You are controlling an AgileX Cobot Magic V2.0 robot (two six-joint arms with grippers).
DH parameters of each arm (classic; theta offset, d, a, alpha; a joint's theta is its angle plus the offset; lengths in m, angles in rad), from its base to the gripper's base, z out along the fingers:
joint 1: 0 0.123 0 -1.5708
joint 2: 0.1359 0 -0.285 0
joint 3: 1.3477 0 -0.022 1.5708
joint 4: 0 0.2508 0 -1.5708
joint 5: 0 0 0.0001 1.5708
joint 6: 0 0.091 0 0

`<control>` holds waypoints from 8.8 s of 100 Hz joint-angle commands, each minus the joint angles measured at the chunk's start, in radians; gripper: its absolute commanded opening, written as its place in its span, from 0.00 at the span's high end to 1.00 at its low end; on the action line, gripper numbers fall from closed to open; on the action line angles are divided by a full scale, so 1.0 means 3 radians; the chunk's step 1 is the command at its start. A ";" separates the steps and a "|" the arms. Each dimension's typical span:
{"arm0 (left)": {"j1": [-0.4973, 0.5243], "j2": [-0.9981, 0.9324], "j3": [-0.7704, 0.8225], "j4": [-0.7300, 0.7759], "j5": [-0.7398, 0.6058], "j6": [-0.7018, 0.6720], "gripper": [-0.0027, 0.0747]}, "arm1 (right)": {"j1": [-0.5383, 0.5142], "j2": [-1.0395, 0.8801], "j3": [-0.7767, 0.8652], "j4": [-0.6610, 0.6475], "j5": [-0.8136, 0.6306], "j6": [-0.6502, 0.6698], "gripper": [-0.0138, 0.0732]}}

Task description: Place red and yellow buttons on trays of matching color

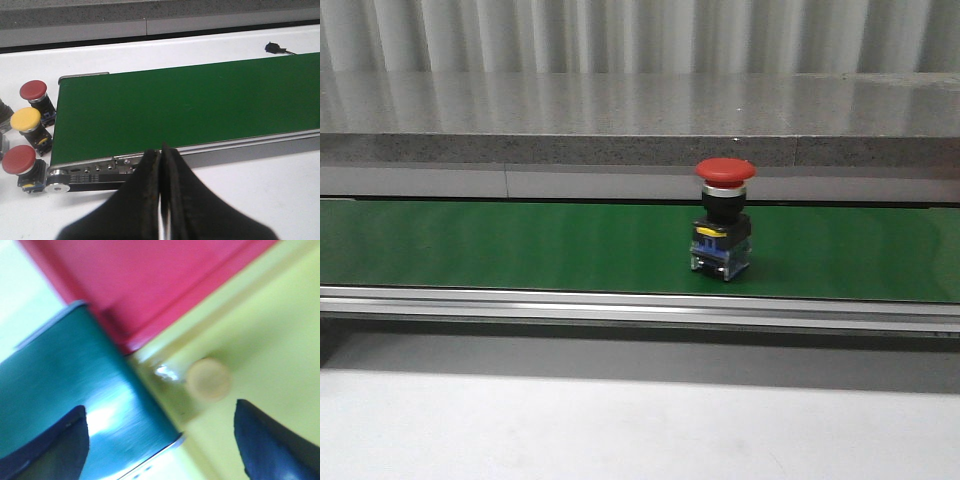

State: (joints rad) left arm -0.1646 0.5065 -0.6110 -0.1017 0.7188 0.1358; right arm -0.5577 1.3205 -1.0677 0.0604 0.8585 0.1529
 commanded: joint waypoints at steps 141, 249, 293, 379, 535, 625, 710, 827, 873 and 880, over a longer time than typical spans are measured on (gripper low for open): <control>-0.0027 0.0021 -0.0085 -0.0057 -0.0231 0.0004 0.99 | 0.2335 0.0710 -0.0402 0.0966 0.0175 -0.1816 0.54; -0.0027 0.0021 -0.0085 -0.0057 -0.0231 0.0004 0.99 | 0.0020 0.0935 -0.0911 0.0914 -0.0509 -0.1191 0.72; -0.0027 0.0021 -0.0085 -0.0057 -0.0231 0.0004 0.99 | -0.0031 0.1463 -0.0911 0.1006 -0.1135 -0.1191 0.72; -0.0027 0.0021 -0.0085 -0.0057 -0.0231 0.0004 0.99 | -0.0031 0.1809 -0.1028 0.1281 -0.1394 -0.1195 0.13; -0.0027 0.0021 -0.0085 -0.0057 -0.0231 0.0004 0.99 | 0.1848 -0.2053 0.1130 0.0886 -0.1360 -0.1862 0.92; 0.0081 0.0517 -0.0300 0.0339 -0.0301 -0.0658 0.99 | 0.1848 -0.3643 0.1930 0.0886 -0.1140 -0.1870 0.92; 0.1595 0.2877 -0.1278 0.0310 0.0841 -0.0764 0.31 | 0.1848 -0.3643 0.1930 0.0886 -0.1137 -0.1870 0.92; 0.1634 0.4031 -0.1883 0.0020 0.0672 -0.1772 0.37 | 0.1845 -0.3643 0.1933 0.0886 -0.1130 -0.1870 0.92; 0.1634 0.3924 -0.1883 0.0232 0.0615 -0.1629 0.73 | 0.1845 -0.3643 0.1933 0.0886 -0.1130 -0.1870 0.92; 0.1634 0.3844 -0.1883 0.0296 0.0638 -0.1407 0.73 | 0.1845 -0.3643 0.1933 0.0886 -0.1130 -0.1870 0.92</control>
State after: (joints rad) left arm 0.3241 1.7366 -1.1488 -0.0367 0.9095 -0.3471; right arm -0.0042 0.2202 -0.4675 0.3201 0.5839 -0.3987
